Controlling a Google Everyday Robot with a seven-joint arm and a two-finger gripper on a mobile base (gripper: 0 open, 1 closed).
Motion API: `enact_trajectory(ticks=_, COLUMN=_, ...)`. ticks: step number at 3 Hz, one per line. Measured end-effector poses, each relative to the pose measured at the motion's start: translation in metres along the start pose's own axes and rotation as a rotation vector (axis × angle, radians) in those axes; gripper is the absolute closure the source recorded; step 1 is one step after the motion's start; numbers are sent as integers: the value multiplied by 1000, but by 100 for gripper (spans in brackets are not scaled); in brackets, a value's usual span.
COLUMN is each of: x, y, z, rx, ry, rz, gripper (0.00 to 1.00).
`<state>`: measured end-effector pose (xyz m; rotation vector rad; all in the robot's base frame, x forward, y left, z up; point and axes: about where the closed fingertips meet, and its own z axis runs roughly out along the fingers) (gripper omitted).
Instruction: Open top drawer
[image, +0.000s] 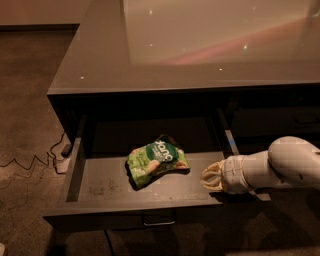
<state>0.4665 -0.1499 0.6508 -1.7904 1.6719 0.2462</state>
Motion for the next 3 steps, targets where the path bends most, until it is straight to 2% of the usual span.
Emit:
enact_trajectory(ticks=1, x=0, y=0, z=0, rx=0, ry=0, rz=0, gripper=10)
enact_trajectory(ticks=2, x=0, y=0, z=0, rx=0, ry=0, rz=0, gripper=0)
enact_trajectory(ticks=3, x=0, y=0, z=0, rx=0, ry=0, rz=0, gripper=0)
